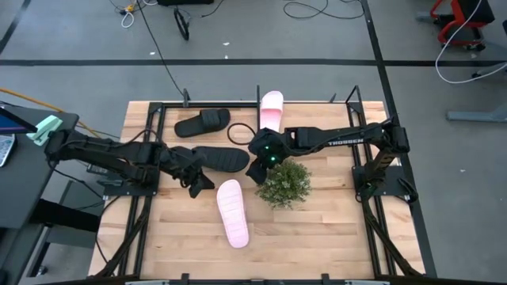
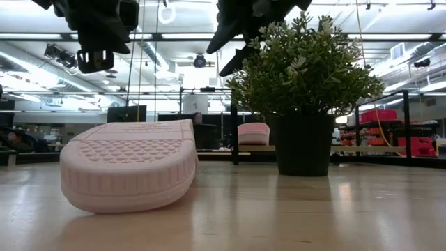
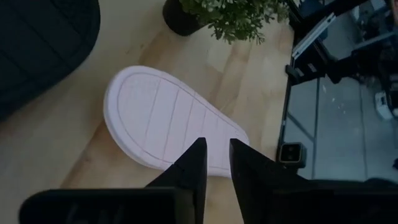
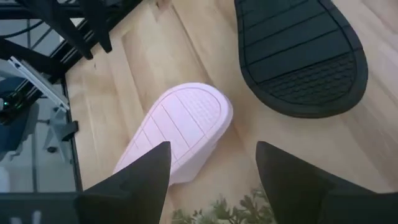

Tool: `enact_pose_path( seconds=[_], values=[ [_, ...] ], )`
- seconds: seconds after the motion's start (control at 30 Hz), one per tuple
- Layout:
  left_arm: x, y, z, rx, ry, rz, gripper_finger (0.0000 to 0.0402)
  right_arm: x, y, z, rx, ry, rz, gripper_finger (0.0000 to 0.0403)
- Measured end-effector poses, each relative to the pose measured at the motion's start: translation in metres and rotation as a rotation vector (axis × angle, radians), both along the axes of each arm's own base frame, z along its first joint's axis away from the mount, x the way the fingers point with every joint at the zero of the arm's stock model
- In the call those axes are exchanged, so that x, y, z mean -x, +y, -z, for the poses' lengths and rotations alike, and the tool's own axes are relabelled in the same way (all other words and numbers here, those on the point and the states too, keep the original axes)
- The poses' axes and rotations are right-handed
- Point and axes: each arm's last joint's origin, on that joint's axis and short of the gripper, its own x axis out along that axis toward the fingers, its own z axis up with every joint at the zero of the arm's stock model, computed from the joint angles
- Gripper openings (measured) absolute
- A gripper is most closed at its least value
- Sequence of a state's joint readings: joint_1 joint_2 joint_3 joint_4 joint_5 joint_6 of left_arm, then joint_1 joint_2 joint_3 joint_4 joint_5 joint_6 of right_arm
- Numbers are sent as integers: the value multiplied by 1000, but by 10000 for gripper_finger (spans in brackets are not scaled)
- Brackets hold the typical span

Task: Pick and place slides into the shelf
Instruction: Put the pink slide on the shelf

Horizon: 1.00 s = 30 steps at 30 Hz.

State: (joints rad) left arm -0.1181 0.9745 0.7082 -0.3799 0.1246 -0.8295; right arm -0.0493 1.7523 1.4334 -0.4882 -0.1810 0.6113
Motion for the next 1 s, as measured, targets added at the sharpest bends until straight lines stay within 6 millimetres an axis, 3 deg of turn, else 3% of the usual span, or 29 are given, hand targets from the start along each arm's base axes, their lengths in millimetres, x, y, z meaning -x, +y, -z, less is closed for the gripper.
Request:
enact_pose_path(
  seconds=[0.43, 0.67, 0.83, 1.0],
  values=[
    [2, -5, 1, 30, 28, -48, 83, -6, 2, -2, 37, -55, 64, 240],
    [2, -4, 2, -10, 23, -45, 104, -31, 2, 19, 19, -16, 41, 240],
    [3, -5, 3, 2, 42, -21, 116, -50, 3, 30, 25, 106, 4, 240],
    [7, -8, 7, -18, 95, 14, 125, -53, 1, 34, -19, 258, 24, 240]
  ],
)
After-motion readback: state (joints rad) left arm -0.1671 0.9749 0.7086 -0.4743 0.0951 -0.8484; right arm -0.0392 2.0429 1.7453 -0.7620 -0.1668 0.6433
